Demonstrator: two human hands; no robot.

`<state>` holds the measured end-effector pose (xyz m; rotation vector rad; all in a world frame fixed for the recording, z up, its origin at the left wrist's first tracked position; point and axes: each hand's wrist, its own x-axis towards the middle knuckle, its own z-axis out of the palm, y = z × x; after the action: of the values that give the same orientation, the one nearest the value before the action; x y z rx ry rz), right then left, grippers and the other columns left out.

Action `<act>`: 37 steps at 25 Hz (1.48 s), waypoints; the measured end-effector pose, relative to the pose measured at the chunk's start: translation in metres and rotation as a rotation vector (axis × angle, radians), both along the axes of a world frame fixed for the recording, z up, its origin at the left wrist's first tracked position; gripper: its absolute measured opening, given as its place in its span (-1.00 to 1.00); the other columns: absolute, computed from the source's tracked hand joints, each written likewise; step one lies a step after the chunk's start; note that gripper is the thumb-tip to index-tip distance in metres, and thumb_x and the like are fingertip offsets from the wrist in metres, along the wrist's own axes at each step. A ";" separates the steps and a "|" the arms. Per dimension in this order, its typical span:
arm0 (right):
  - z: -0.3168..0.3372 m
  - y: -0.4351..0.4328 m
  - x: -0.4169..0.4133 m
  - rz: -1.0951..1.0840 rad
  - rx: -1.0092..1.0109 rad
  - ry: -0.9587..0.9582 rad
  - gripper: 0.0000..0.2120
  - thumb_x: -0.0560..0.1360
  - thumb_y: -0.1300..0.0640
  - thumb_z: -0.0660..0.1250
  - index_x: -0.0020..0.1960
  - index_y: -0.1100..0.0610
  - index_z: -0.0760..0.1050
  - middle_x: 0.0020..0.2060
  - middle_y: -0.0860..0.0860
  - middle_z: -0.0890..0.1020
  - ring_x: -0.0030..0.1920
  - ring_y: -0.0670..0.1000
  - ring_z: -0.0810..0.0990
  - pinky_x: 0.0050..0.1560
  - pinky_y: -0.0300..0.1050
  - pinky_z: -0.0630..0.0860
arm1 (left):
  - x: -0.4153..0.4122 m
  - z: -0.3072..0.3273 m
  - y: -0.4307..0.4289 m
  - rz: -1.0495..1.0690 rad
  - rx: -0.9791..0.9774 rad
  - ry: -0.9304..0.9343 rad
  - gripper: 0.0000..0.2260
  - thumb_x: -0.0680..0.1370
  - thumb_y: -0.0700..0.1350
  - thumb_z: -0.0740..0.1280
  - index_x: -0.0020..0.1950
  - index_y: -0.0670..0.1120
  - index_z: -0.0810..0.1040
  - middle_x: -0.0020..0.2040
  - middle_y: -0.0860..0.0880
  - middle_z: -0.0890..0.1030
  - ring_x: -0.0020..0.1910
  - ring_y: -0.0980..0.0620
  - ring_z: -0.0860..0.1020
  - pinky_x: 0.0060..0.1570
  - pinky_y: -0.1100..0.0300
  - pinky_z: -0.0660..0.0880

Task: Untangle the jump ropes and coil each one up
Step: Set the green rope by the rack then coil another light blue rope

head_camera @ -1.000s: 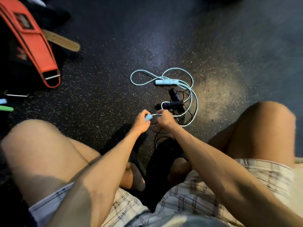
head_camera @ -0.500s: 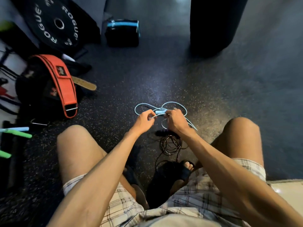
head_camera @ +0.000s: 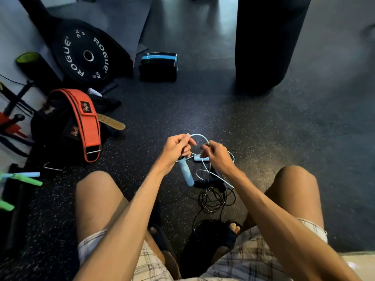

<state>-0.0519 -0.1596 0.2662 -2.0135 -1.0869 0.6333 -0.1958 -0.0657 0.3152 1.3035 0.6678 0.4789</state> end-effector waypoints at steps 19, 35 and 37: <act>-0.011 0.007 -0.055 0.430 0.037 -0.062 -0.91 0.57 0.24 0.30 -0.11 0.12 0.50 -0.28 -0.03 0.59 -0.32 -0.15 0.51 -0.29 -0.16 0.46 | -0.031 -0.007 0.015 0.577 -0.106 -0.110 -0.74 0.63 -0.27 0.24 0.21 -0.44 0.49 0.17 -0.28 0.61 0.15 -0.15 0.62 0.21 -0.01 0.54; 0.055 0.042 -0.085 0.137 0.292 0.055 -0.78 0.63 -0.02 0.20 0.20 0.07 0.39 -0.42 -0.01 0.50 -0.43 -0.05 0.41 -0.30 -0.10 0.38 | -0.078 0.006 0.019 -0.148 0.044 0.391 -0.59 0.68 -0.02 0.11 -0.30 -0.15 0.47 -0.53 0.03 0.28 -0.58 0.13 0.20 -0.51 0.22 0.12; 0.058 0.049 -0.083 0.033 0.292 0.144 -0.77 0.65 -0.04 0.17 0.18 0.09 0.42 -0.32 -0.09 0.50 -0.34 -0.10 0.43 -0.21 -0.10 0.43 | -0.084 0.009 0.018 -0.176 -0.033 0.278 -0.58 0.68 -0.02 0.12 -0.38 -0.11 0.35 -0.52 0.00 0.21 -0.57 0.10 0.15 -0.49 0.19 0.05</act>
<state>-0.1350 -0.1102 0.3241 -1.6777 -1.0614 0.5899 -0.2794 -0.0474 0.3246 1.3968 0.7790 0.1437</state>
